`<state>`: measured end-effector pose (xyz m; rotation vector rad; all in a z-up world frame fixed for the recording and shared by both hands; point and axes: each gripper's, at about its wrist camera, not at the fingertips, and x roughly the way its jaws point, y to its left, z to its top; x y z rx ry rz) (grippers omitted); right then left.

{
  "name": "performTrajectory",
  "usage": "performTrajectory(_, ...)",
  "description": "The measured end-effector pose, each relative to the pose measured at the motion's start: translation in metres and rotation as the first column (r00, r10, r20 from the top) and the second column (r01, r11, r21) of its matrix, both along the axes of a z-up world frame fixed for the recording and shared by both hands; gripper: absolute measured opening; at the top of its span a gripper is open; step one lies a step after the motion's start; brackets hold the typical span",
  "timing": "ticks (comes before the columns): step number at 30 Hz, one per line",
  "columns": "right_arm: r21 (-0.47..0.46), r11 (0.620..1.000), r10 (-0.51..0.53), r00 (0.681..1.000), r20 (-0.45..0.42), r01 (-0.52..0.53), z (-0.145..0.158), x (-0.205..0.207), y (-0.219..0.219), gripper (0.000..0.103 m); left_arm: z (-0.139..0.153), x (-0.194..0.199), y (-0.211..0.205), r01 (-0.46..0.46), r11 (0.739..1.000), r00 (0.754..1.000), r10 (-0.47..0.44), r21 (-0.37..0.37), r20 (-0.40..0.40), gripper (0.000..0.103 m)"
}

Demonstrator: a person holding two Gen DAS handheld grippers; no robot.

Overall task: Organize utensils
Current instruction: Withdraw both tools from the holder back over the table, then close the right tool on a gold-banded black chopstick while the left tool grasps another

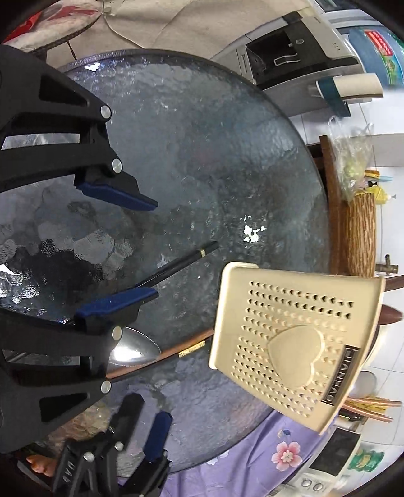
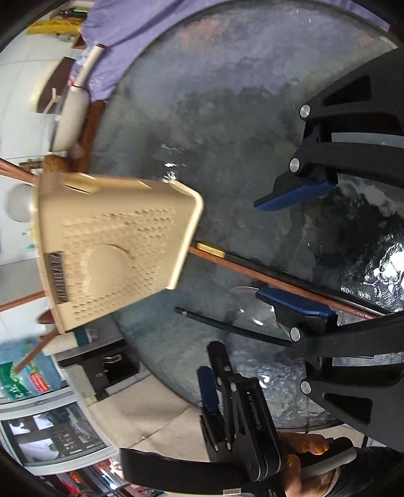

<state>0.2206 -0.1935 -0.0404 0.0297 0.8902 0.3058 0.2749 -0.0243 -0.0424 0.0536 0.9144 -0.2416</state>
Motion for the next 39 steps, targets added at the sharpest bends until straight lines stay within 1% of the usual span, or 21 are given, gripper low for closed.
performTrajectory(3,-0.009,1.0,0.0,0.999,-0.041,0.0,-0.01,0.003,0.006,0.047,-0.006,0.003,-0.005,0.008,1.0,1.0,-0.008,0.014,-0.015,0.047)
performTrajectory(7,-0.023,1.0,-0.009,0.998,-0.063,0.008,-0.016,0.006,0.008,0.045,-0.013,0.006,-0.007,0.006,1.0,1.0,-0.006,0.019,-0.03,0.046)
performTrajectory(15,-0.054,0.998,-0.018,0.997,-0.073,0.014,-0.016,0.006,0.019,0.044,-0.012,0.012,-0.01,-0.004,1.0,1.0,0.004,0.013,-0.031,0.046)
performTrajectory(19,-0.072,0.997,-0.023,0.997,-0.079,0.017,-0.014,0.007,0.017,0.041,-0.01,0.014,-0.011,-0.002,1.0,0.999,0.002,0.004,-0.033,0.045)
performTrajectory(21,-0.064,0.998,-0.022,0.996,-0.087,0.017,-0.014,0.008,0.012,0.04,-0.01,0.015,-0.01,-0.002,1.0,0.999,0.002,-0.003,-0.036,0.045)
performTrajectory(28,-0.09,0.996,-0.026,0.995,-0.1,0.017,-0.014,0.013,0.011,0.04,-0.011,0.022,-0.011,-0.005,1.0,0.999,0.004,-0.004,-0.046,0.045)
performTrajectory(30,-0.109,0.994,-0.028,0.995,-0.098,0.017,-0.014,0.018,0.015,0.036,-0.011,0.024,-0.013,-0.009,1.0,0.999,0.008,-0.003,-0.048,0.045)
performTrajectory(32,-0.106,0.994,-0.027,0.994,-0.102,0.016,-0.013,0.023,0.02,0.032,-0.013,0.027,-0.014,-0.013,1.0,0.998,0.013,-0.002,-0.055,0.044)
performTrajectory(33,-0.105,0.994,-0.028,0.994,-0.104,0.017,-0.013,0.024,0.021,0.028,-0.013,0.028,-0.016,-0.013,1.0,0.998,0.013,-0.003,-0.059,0.042)
performTrajectory(36,-0.1,0.994,-0.041,0.994,-0.104,0.03,-0.014,0.032,0.024,0.026,-0.014,0.035,-0.02,-0.013,1.0,0.998,0.014,0.015,-0.066,0.036)
performTrajectory(39,-0.096,0.994,-0.053,0.993,-0.107,0.043,-0.013,0.037,0.025,0.024,-0.015,0.04,-0.023,-0.019,0.999,0.998,0.021,0.032,-0.064,0.034)
